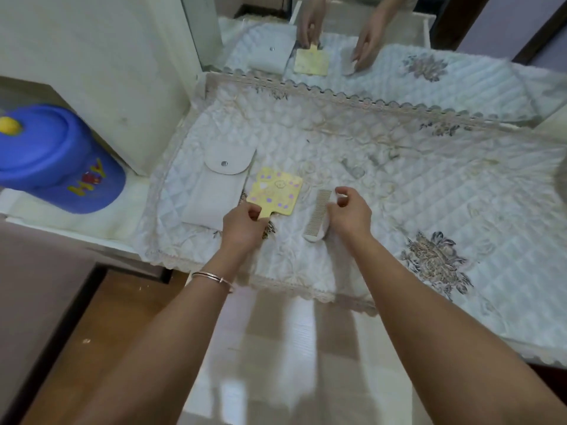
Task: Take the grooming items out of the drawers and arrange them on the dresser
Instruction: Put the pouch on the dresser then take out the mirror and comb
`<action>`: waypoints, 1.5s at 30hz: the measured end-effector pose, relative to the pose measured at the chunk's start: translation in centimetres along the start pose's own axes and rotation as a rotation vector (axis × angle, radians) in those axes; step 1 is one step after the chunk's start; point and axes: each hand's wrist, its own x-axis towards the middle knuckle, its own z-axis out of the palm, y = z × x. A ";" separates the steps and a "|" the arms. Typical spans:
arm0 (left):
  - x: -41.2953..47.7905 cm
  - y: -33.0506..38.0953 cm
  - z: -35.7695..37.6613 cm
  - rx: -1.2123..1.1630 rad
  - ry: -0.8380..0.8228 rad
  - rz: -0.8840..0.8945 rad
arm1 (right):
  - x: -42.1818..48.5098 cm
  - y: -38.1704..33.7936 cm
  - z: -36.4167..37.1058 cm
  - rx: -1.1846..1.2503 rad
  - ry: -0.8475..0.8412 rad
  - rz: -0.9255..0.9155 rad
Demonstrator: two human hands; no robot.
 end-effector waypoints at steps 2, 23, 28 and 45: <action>-0.3 -0.3 0.1 0.075 0.018 0.073 | 0.0 0.5 0.5 -0.101 0.002 -0.058; -22.9 -21.6 -5.8 0.434 -0.547 0.229 | -33.7 21.2 -3.9 -0.424 -0.131 0.073; -25.2 -23.3 -7.1 0.483 -0.543 0.375 | -37.4 21.9 -3.9 -0.568 -0.085 -0.055; -17.5 -19.2 -5.1 0.523 -0.344 0.621 | -27.8 20.1 -4.2 -0.647 0.030 -0.170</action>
